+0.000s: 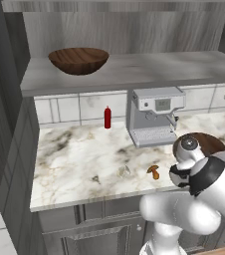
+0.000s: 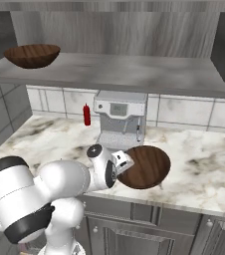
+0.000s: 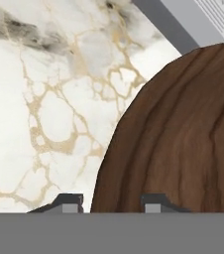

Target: Pick both bowls and place them on the counter. Then place the mushroom in one bowl and place the garlic in the other bowl.

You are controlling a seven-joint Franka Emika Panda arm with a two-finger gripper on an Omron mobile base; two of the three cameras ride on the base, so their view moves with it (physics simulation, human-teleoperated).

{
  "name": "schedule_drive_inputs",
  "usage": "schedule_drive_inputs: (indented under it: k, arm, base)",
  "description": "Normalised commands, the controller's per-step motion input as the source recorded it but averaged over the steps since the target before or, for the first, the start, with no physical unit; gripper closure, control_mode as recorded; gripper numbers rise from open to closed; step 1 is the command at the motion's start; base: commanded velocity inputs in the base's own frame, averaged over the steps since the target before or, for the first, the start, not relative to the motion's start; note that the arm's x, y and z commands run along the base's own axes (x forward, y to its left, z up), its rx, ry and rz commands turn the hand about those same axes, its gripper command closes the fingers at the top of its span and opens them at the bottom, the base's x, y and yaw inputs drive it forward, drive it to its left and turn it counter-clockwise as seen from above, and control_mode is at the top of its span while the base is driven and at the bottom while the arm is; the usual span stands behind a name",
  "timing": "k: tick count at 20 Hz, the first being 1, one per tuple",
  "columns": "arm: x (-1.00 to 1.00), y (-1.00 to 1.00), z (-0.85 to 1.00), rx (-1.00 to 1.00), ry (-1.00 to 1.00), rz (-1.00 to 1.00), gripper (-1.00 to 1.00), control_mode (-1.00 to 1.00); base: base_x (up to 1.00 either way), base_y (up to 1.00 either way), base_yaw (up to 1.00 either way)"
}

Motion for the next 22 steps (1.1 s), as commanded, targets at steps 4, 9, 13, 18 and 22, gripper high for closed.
schedule_drive_inputs:
  k: [4,9,13,18,22]
  arm:
    - [-0.08,0.00,0.00,0.00,0.00,0.00,-1.00,-1.00]
    - [-0.30,0.13,0.24,-0.04,-0.08,0.00,-1.00,-1.00]
    - [-0.36,0.17,0.47,-0.08,-0.11,0.00,-1.00,-1.00]
    - [-0.41,0.20,0.68,-0.08,-0.13,0.00,-1.00,-1.00]
    - [-0.41,0.30,0.61,-0.08,-0.04,0.00,-1.00,-1.00]
  base:
    - [0.00,0.00,0.00]
    - [0.00,0.00,0.00]
    - [0.00,0.00,0.00]
    - [0.00,0.00,0.00]
    - [0.00,0.00,0.00]
